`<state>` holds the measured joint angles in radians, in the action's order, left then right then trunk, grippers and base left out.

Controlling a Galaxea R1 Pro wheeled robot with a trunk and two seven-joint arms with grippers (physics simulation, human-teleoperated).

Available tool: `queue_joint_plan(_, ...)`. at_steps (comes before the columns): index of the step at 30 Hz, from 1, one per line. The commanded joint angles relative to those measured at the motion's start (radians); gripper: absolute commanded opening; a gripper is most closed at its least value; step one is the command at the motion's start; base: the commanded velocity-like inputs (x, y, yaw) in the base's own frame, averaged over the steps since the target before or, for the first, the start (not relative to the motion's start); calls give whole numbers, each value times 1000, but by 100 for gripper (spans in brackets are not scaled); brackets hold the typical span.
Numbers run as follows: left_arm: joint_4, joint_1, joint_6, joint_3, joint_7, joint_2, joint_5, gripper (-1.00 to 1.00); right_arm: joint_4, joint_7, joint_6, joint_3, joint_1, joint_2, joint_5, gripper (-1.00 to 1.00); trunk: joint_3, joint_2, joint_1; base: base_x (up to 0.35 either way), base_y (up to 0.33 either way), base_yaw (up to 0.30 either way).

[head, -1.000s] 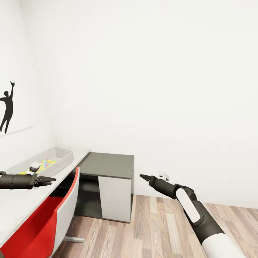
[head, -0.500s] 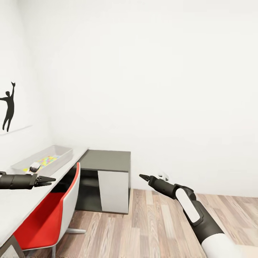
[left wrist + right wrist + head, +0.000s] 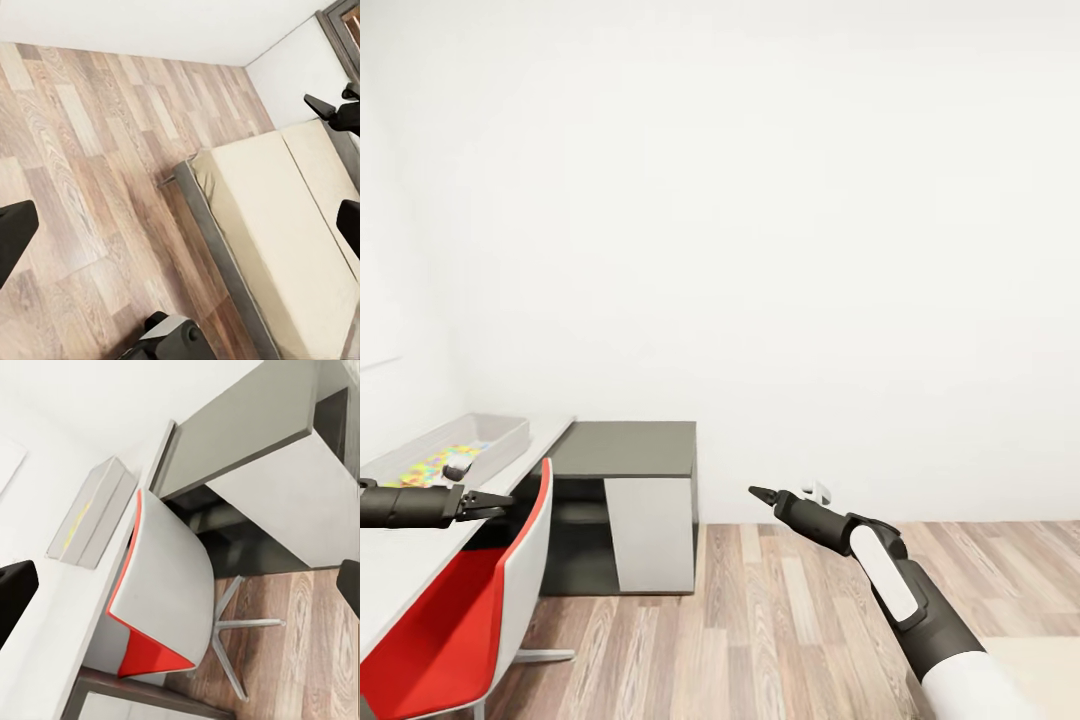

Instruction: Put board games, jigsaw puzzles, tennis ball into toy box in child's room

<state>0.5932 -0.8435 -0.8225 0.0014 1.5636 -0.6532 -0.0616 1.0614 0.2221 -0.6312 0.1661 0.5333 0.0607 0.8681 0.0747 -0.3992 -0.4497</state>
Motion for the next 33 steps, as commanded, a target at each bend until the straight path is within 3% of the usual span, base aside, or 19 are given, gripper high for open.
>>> queue_joint_plan(1, 0, 0, -10, 0, 7, 0, -7, 100, 0, 2, -2, 1, 1, 1, 0, 100, 0, -1, 0, -49, 0, -114)
queue_joint_plan(10, 0, 1, -10, 0, 7, 0, -6, 100, 0, 2, -2, 1, 1, 1, 0, 100, 0, -1, 0, -96, 0, -29)
queue_joint_plan(33, 0, 1, -10, -4, 7, 2, -7, 100, 2, 2, -2, 1, 1, -2, 0, 100, 2, -1, 0, -300, -41, -39)
